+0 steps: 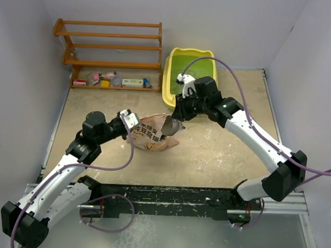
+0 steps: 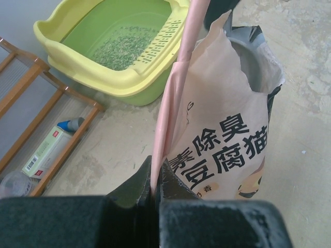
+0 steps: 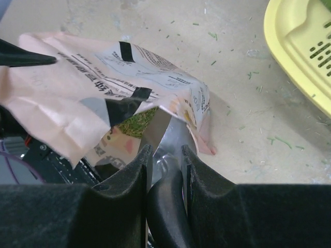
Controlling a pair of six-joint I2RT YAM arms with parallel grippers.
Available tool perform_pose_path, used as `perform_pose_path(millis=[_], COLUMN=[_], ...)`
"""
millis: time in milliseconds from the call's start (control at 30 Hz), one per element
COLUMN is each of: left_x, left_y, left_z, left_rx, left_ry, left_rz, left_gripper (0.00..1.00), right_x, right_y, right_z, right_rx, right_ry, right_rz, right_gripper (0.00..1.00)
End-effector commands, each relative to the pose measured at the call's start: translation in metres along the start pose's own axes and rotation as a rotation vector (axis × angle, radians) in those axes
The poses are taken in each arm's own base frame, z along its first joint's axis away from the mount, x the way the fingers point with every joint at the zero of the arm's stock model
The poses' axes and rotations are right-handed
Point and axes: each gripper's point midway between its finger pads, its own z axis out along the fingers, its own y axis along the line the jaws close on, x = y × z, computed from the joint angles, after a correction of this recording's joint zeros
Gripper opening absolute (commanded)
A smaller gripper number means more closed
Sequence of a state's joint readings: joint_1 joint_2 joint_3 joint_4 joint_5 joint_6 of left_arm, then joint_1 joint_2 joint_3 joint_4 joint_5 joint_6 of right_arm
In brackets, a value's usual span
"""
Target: Fill the litter box with clean litter
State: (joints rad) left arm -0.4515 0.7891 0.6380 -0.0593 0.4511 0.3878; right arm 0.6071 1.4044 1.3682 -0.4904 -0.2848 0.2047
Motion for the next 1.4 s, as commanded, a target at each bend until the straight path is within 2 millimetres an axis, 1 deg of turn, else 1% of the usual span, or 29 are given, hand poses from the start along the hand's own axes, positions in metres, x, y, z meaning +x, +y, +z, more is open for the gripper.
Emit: perform_pose_path(millis=[0,100,333,633,800,967,1100,1267,1300,1367], left_x=[-0.064,-0.069,-0.075,-0.074,-0.078,-0.078,-0.076,-0.071,-0.070,-0.067], left_y=[0.014,0.019,0.024,0.030,0.035,0.031,0.030,0.028,0.027,0.027], left_z=[-0.007,-0.013,-0.019,-0.019,-0.024,-0.020,-0.017,-0.010,-0.009,-0.007], left_rx=[-0.045,-0.090,-0.140,-0.171,-0.209,-0.183,-0.167,-0.143,-0.139,-0.133], left_ry=[-0.235,-0.266,-0.299,-0.297,-0.325,-0.328,-0.318,-0.296,-0.294,-0.284], left_rz=[0.062,0.057,0.041,0.022,0.013,0.005,-0.002,-0.017,-0.021,-0.028], left_gripper=[0.00,0.00,0.00,0.00,0.00,0.00,0.00,0.00,0.00,0.00], right_x=[-0.023,-0.019,-0.008,0.027,0.038,0.048,0.055,0.075,0.082,0.084], right_y=[-0.009,-0.008,-0.007,-0.004,-0.005,-0.009,-0.008,-0.006,-0.007,-0.006], right_z=[0.013,0.022,0.032,0.060,0.066,0.074,0.081,0.095,0.097,0.102], right_rx=[0.087,0.108,0.175,0.183,0.187,0.200,0.185,0.165,0.165,0.158], right_ry=[-0.059,-0.035,-0.006,0.043,0.039,0.063,0.065,0.085,0.096,0.078], right_rz=[-0.061,-0.076,-0.114,-0.117,-0.101,-0.098,-0.076,-0.031,-0.020,0.001], right_gripper=[0.00,0.00,0.00,0.00,0.00,0.00,0.00,0.00,0.00,0.00])
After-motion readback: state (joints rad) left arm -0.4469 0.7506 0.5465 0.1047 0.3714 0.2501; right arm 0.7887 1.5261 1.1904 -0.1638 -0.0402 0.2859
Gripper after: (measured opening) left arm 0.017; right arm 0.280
